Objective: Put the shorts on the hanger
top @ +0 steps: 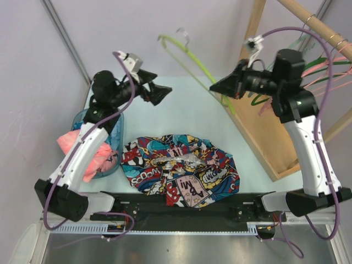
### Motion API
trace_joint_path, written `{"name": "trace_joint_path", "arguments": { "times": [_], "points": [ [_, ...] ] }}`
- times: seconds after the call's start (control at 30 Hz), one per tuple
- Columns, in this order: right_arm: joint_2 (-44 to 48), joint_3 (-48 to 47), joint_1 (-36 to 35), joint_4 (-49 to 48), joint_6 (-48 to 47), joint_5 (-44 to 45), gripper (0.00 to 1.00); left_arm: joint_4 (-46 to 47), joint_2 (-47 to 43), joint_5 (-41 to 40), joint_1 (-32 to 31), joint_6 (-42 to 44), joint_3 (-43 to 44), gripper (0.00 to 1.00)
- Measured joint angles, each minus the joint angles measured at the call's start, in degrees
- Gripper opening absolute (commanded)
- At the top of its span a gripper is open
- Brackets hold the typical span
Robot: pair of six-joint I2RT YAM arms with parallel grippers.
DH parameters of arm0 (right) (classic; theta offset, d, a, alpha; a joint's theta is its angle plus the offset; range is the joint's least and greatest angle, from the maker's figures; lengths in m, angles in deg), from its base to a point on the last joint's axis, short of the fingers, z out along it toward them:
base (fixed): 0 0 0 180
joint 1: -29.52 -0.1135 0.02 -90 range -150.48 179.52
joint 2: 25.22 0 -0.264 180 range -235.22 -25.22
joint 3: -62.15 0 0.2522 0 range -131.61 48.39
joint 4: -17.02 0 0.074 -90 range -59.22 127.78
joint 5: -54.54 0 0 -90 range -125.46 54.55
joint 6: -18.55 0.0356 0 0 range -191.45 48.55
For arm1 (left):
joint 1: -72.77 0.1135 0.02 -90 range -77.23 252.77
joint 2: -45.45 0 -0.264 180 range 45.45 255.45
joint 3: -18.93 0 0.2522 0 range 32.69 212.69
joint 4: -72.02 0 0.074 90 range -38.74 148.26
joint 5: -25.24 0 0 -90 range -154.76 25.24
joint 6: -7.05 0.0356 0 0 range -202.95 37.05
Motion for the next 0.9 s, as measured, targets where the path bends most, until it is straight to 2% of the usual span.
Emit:
{"name": "trace_joint_path", "arguments": {
  "times": [0.07, 0.3, 0.57, 0.77, 0.8, 0.87, 0.9],
  "points": [
    [-2.08, -0.74, -3.17, 4.87, -5.95, 0.26, 0.0, -2.36, -2.86, 2.05, 3.52, 1.36, -1.97, 1.0],
    [-1.75, 1.31, -5.31, 17.49, -22.36, -2.14, 0.0, -17.79, -13.99, 1.92, 11.08, 14.29, -3.76, 1.0],
    [0.63, 7.19, -11.02, 27.19, -34.49, -5.38, 0.0, -31.45, -15.93, 6.19, 11.98, 30.51, -6.16, 1.0],
    [0.7, 9.86, -15.87, 31.06, -38.36, -5.92, 0.0, -36.2, -20.61, 13.73, 11.98, 45.77, -13.09, 0.84],
    [0.79, 10.16, -16.37, 31.3, -38.64, -5.9, 0.0, -36.52, -20.63, 14.64, 11.98, 47.43, -13.55, 0.74],
    [1.18, 11.04, -17.59, 31.8, -38.86, -5.77, 0.0, -37.13, -20.09, 17.2, 11.98, 51.58, -14.82, 0.62],
    [1.49, 11.47, -17.97, 31.95, -38.86, -5.64, 0.0, -37.51, -19.71, 18.12, 11.98, 52.87, -15.28, 0.52]
  ]
}}
